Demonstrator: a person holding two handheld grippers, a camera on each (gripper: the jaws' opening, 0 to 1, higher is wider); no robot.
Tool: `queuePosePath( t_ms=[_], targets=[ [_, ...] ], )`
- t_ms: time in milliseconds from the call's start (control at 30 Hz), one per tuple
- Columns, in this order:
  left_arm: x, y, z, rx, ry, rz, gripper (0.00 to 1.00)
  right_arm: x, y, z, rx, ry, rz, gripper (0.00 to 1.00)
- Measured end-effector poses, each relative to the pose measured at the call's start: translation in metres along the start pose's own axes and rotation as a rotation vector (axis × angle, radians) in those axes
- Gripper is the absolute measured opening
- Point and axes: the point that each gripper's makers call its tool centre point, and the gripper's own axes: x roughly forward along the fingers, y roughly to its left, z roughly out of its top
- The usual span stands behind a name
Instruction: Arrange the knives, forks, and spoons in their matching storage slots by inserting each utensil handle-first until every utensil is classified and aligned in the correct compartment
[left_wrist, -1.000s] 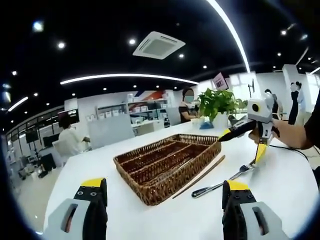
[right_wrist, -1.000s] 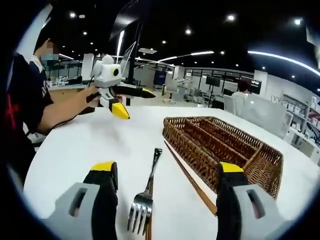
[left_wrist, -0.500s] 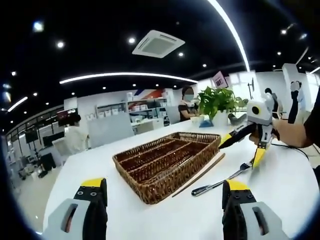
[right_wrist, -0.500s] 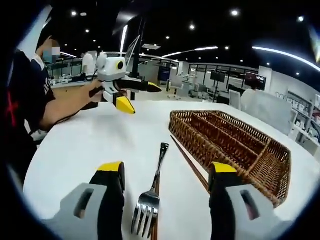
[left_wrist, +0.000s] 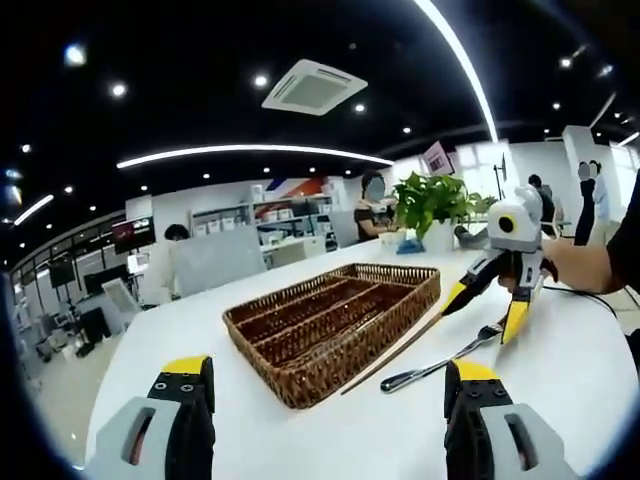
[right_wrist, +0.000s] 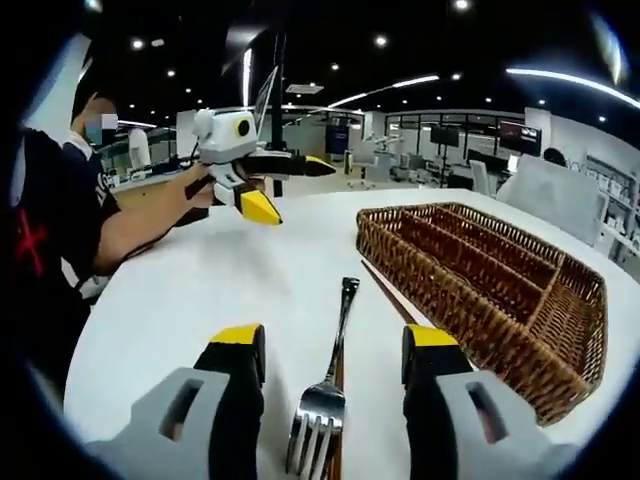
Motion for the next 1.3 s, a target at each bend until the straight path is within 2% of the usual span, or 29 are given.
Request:
queuePosePath(
  t_ms=[133,433,733,900,1033,1167,1300],
  targets=[
    [-0.001,0.001,0.001,-0.001,-0.004,0.002,1.0,0.0,0.001,0.001,0.01,-0.003,0.005,0.47],
    [-0.002,0.001,0.003,0.001,-0.011,0.003,1.0,0.007,0.005,-0.006,0.019,0.027,0.026,0.43],
    [-0.001,0.001,0.001,0.005,-0.007,0.004,1.0,0.008,0.007,-0.008,0.04,0.038,0.045,0.3],
    [0.0,0.0,0.0,0.006,-0.004,0.001,1.0,0.009,0.005,-0.012,0.033,0.051,0.041,0.28],
    [0.0,0.0,0.001,0.008,-0.005,0.003,1.0,0.012,0.003,-0.015,0.031,0.065,0.029,0.2],
    [0.0,0.0,0.001,0.008,-0.006,0.003,1.0,0.016,0.004,-0.02,0.005,0.097,0.017,0.22],
    [0.001,0.0,0.002,0.007,-0.009,0.001,1.0,0.016,0.002,-0.022,-0.007,0.111,0.007,0.15]
  ],
)
